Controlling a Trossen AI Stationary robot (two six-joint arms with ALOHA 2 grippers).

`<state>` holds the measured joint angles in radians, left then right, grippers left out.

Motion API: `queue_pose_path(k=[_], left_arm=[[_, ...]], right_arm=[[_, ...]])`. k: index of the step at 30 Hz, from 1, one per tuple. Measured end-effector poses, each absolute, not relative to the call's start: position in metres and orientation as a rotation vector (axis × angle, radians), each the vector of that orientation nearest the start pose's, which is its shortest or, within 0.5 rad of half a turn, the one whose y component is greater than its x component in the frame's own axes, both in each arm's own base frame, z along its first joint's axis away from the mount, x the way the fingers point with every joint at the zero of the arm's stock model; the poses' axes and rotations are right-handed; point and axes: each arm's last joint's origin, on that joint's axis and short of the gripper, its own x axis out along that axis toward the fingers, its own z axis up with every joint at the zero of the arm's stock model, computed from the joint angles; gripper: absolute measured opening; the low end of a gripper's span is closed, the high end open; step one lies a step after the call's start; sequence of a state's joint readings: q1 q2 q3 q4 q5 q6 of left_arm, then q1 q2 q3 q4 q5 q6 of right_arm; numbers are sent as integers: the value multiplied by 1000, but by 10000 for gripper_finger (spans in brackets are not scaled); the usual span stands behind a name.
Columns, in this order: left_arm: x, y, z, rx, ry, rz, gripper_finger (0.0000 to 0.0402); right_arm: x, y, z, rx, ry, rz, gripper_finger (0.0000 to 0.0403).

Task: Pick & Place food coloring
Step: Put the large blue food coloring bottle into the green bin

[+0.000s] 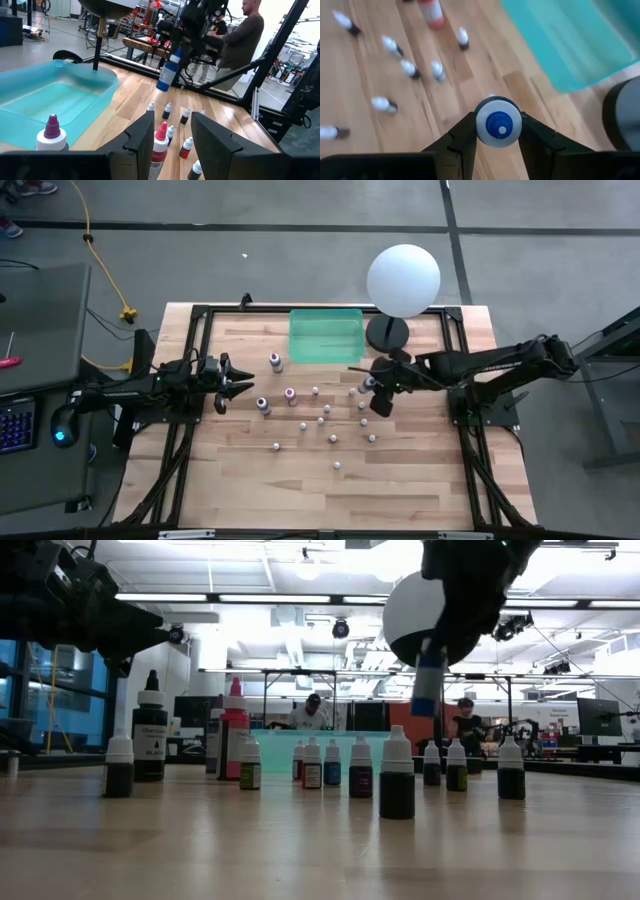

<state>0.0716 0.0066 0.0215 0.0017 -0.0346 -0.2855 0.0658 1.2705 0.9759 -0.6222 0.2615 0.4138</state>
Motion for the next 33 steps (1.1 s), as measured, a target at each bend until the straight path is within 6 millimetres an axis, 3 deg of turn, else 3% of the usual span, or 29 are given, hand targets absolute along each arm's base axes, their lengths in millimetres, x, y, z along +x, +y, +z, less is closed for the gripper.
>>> queue_pose_path(k=[8, 14, 20, 27, 33], left_arm=[[96, 8, 170, -285, -32, 103, 129], [96, 8, 170, -285, -32, 103, 129], [96, 8, 170, -285, -32, 103, 129], [96, 8, 170, -285, -32, 103, 129], [96, 8, 170, -285, -32, 103, 129]], right_arm=[[267, 1, 302, 252, 730, -354, 120], [300, -4, 318, 193, 722, -333, 120], [351, -13, 314, 168, 735, -399, 121], [410, -41, 297, 149, 772, -410, 121], [435, -73, 302, 125, 772, -440, 121]])
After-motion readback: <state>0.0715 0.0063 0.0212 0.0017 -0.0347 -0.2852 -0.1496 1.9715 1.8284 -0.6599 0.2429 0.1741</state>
